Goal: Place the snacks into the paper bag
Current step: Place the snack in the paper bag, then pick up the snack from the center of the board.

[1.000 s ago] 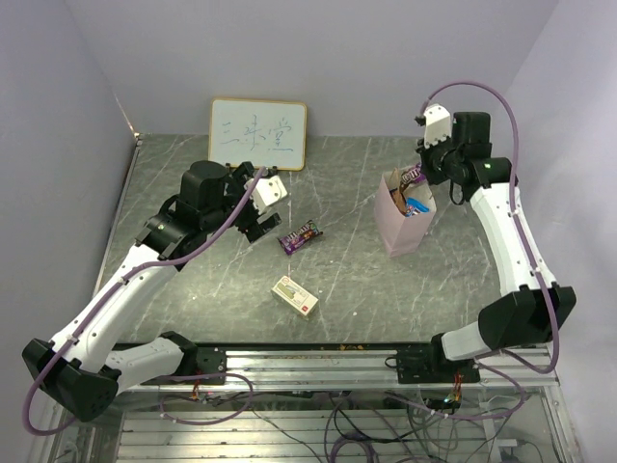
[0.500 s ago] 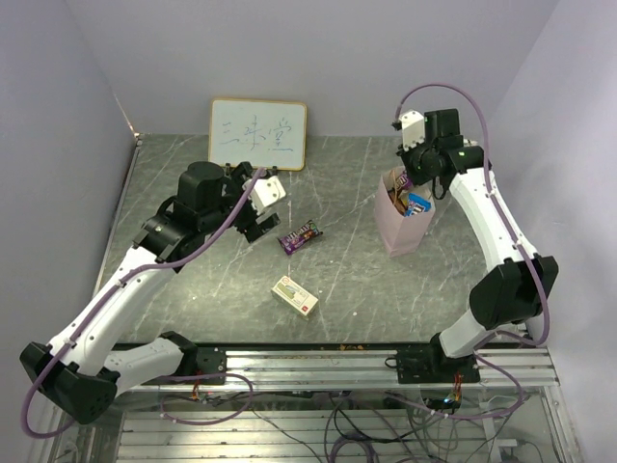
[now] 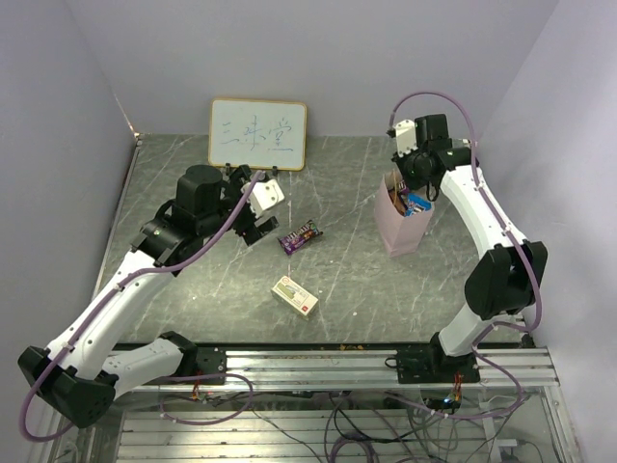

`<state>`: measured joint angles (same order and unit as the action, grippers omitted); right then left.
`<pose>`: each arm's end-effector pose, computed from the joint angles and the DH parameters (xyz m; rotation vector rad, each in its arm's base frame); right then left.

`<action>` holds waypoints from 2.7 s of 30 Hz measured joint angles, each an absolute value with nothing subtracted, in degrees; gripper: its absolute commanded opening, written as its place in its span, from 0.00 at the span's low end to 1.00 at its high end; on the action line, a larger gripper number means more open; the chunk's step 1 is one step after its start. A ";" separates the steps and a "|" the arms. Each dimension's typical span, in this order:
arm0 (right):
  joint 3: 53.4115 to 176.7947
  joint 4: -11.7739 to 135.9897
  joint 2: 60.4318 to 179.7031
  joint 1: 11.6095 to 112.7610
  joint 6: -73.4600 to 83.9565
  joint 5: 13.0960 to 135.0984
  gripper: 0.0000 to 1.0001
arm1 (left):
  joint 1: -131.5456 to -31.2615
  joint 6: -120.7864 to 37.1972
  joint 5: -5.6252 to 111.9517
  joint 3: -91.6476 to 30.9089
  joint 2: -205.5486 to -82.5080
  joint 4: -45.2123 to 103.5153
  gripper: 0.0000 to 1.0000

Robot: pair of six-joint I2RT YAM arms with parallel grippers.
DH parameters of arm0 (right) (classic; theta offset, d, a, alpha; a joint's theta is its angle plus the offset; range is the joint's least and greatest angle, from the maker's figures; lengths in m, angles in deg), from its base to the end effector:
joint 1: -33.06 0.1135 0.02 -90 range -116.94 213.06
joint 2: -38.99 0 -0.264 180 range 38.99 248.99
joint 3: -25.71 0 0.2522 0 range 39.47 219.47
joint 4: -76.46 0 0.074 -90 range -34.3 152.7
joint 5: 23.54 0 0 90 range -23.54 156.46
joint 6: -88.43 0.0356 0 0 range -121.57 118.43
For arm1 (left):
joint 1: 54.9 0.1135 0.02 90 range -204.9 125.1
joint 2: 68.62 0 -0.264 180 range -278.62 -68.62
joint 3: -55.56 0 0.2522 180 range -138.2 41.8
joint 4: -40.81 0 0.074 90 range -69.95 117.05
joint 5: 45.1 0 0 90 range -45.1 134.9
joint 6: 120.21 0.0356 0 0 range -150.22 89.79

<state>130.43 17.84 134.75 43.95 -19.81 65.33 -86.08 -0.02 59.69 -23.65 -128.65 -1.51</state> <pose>0.3601 0.0686 0.3319 -0.6048 2.3628 -0.0814 0.1887 -0.1248 0.3824 1.1463 1.6022 -0.2659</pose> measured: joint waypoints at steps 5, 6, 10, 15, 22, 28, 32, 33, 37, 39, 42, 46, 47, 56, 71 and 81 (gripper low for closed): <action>128.87 19.00 135.17 43.95 -19.78 65.31 0.15 | -86.08 0.00 59.69 -22.73 -128.67 -1.51 0.93; 128.53 19.20 135.19 43.95 -19.78 65.31 0.17 | -86.08 0.00 59.69 -22.51 -128.65 -1.49 0.93; 127.13 20.05 135.36 43.95 -19.78 65.33 0.26 | -86.08 0.00 59.69 -21.79 -128.70 -1.46 0.93; 124.77 22.15 135.23 43.95 -20.05 65.42 0.32 | -86.08 0.44 59.58 -21.22 -129.68 -1.36 0.94; 124.61 22.65 131.65 43.98 -20.02 65.83 0.50 | -86.06 1.42 57.92 -21.12 -135.97 -0.59 0.96; 124.61 23.55 123.80 44.02 -19.78 66.05 0.66 | -85.95 1.95 55.10 -21.47 -144.50 -0.46 0.99; 124.55 23.70 119.74 44.00 -19.39 66.47 0.70 | -85.84 1.90 53.42 -22.19 -150.31 0.07 0.99; 124.26 23.83 118.84 44.02 -19.19 66.66 0.72 | -85.84 1.88 53.20 -22.49 -151.43 0.22 0.99; 121.12 23.81 114.82 44.00 -18.52 67.52 0.74 | -85.84 0.92 52.63 -25.46 -157.39 0.46 0.99; 119.08 23.81 112.83 44.00 -18.34 68.26 0.74 | -85.84 0.09 52.58 -27.30 -160.89 0.66 0.97; 115.67 23.90 109.86 44.00 -18.28 69.64 0.74 | -85.84 -1.29 52.63 -29.57 -166.05 0.83 0.96; 112.42 23.83 106.19 43.89 -18.25 71.19 0.74 | -85.84 -2.90 52.74 -31.87 -172.48 0.79 0.96; 112.20 23.81 105.62 43.89 -18.25 71.41 0.74 | -85.84 -3.25 52.89 -32.46 -173.96 0.70 0.96; 110.27 24.75 102.47 43.28 -18.08 73.90 0.74 | -86.59 -5.22 55.51 -36.22 -180.72 0.17 0.95; 108.50 25.16 102.43 42.51 -18.06 76.02 0.73 | -88.84 -6.86 59.03 -36.26 -181.15 -0.31 0.90; 108.44 25.16 102.43 42.01 -18.04 77.61 0.73 | -90.83 -9.59 56.83 -32.96 -181.11 1.73 0.81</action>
